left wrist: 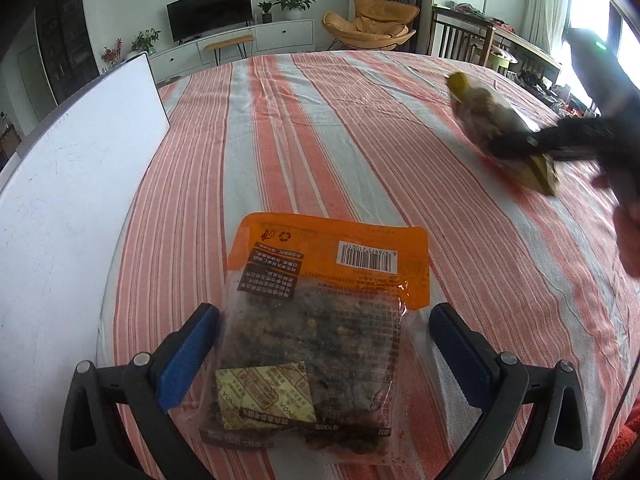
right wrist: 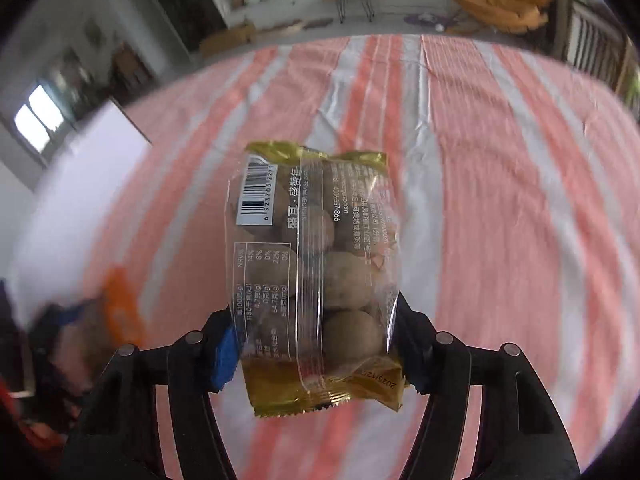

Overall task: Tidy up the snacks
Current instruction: 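Grasp the gold-and-clear cake bag with the right tool, then grasp the nut bag with the left tool while the right tool lifts the cake bag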

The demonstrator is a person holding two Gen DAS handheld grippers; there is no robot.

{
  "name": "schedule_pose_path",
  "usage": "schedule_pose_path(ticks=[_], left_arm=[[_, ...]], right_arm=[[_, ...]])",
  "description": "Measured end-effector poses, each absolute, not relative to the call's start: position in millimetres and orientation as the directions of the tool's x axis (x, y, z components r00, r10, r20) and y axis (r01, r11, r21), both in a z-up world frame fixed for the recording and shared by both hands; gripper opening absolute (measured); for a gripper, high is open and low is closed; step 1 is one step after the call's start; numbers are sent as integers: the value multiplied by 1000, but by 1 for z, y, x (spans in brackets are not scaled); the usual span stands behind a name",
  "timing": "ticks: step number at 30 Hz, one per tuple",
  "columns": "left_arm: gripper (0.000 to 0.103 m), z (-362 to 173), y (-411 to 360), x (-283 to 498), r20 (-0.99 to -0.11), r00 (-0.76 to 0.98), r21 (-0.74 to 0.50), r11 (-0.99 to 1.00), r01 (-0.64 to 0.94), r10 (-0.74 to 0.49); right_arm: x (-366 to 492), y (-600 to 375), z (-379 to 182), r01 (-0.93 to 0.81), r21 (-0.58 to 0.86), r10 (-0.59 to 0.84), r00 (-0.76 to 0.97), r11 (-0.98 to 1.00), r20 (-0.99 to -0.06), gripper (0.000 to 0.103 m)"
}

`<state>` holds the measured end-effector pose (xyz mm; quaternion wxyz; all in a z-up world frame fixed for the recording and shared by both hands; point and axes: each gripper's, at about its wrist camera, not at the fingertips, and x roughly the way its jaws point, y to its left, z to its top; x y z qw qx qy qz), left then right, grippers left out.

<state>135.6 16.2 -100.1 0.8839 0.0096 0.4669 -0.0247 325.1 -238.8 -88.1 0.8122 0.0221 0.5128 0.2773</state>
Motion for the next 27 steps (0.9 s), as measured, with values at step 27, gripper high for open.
schedule_pose_path(ticks=[27], left_arm=[[103, -100, 13, 135, -825, 564, -6, 998, 55, -36]], right_arm=[[159, -274, -94, -281, 656, 713, 253, 701, -654, 81]])
